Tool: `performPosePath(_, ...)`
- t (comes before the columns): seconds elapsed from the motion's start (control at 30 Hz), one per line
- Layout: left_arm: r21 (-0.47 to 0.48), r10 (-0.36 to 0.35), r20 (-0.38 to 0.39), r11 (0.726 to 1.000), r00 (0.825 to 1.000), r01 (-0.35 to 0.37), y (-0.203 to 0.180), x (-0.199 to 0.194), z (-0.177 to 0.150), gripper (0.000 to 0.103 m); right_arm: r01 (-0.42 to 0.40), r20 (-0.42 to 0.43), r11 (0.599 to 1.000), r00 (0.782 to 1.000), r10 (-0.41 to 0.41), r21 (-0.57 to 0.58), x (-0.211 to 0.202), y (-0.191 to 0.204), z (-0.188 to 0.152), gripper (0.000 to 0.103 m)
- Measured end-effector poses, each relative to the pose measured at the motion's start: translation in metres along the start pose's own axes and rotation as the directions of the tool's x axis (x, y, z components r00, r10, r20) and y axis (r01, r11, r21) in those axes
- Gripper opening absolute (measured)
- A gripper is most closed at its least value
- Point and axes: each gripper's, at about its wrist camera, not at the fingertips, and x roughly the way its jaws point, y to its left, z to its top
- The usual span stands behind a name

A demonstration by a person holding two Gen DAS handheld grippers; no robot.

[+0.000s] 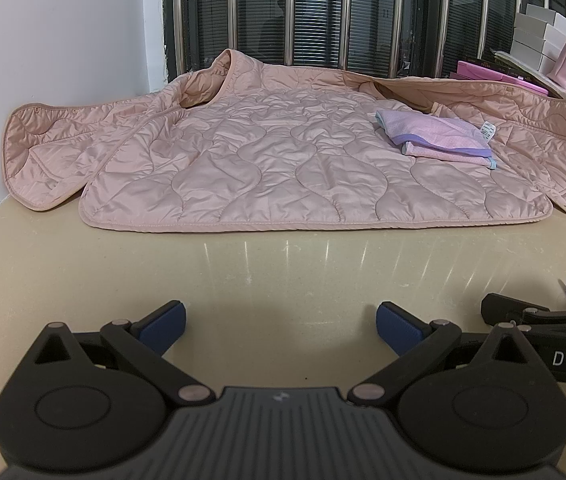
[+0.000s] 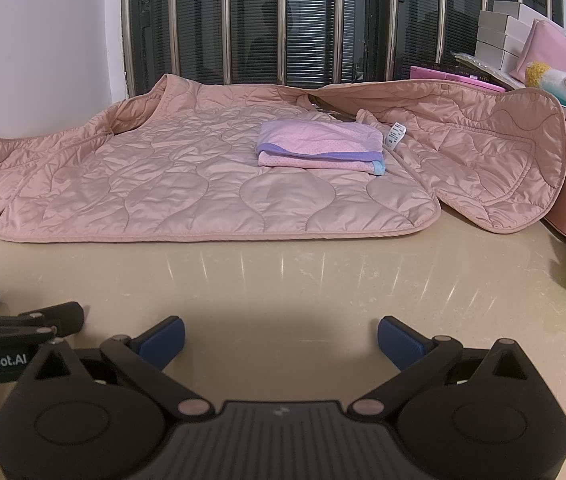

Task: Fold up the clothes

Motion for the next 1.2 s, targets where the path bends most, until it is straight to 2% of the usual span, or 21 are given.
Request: performPosePath(1.2, -0.009, 0.005, 0.001, 1.000, 1.000, -0.005, -0.0002, -0.0012, 0.0017, 0.102, 0.004, -0.001, 1.000, 1.000, -0.004, 0.001, -0.0013, 0.0000, 0.0009, 0.103)
